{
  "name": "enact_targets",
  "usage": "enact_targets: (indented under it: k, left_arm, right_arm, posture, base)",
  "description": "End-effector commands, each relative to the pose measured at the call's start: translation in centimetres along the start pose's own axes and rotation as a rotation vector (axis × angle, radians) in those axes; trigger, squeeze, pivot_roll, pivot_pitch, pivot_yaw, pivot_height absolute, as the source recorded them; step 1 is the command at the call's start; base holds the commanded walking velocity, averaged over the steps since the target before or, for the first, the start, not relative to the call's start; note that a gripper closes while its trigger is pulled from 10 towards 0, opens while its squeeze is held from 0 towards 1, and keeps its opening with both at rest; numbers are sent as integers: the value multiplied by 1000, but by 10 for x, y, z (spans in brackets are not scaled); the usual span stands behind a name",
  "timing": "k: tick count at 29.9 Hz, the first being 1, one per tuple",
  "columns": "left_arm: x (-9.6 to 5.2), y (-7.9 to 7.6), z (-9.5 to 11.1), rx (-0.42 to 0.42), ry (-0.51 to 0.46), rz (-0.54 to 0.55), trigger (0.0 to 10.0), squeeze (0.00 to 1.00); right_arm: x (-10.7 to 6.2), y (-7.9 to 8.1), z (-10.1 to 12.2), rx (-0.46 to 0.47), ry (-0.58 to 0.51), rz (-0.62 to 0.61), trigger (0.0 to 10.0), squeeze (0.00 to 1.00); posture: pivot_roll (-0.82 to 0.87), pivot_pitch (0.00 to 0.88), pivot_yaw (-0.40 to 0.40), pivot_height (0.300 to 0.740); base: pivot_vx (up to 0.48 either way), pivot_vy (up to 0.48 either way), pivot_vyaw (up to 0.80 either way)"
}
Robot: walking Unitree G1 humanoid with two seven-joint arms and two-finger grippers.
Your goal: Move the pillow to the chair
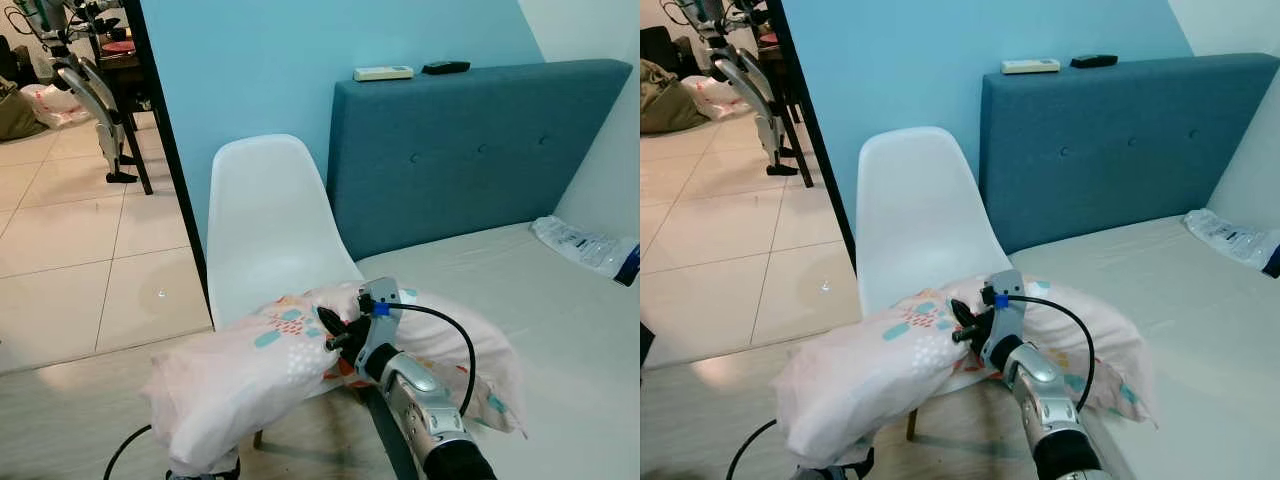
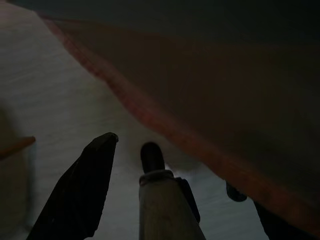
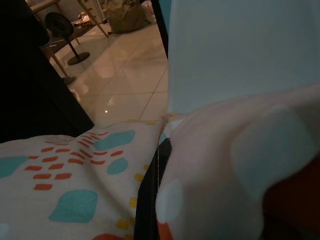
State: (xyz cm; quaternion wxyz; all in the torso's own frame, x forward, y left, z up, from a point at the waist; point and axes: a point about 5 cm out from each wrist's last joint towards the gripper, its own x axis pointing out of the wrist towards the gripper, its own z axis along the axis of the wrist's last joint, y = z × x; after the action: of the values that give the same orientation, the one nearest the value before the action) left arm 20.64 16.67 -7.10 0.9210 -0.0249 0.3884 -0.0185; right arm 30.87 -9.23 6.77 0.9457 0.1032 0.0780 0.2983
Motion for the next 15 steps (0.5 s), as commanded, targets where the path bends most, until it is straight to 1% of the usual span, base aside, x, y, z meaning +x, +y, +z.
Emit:
enact_targets:
  k: [1,6,11,15]
  left_arm:
    - [3,0,13,5,-48,-1,10000,0]
    - [4,0,18,0,-64,-4,10000,0]
    - [4,0,19,0,-69,-6,10000,0]
    - [4,-1,18,-1,-68,-8,10000,0]
  right_arm:
    - [9,9,22,-41,-111,51,10000,0]
    - [12,1,34,-64,-151,-8,10000,0]
    - [12,-5,43,-82,-178,-30,10000,0]
    - [11,-6,45,-92,-182,-34,10000,0]
  posture:
    - [-7,0,5,740]
    - [-7,0,9,740]
    - [-7,0,10,740]
    - [-8,0,9,740]
  base:
    - [307,0,0]
    - [334,0,0]
    - [338,0,0]
    - [343,0,0]
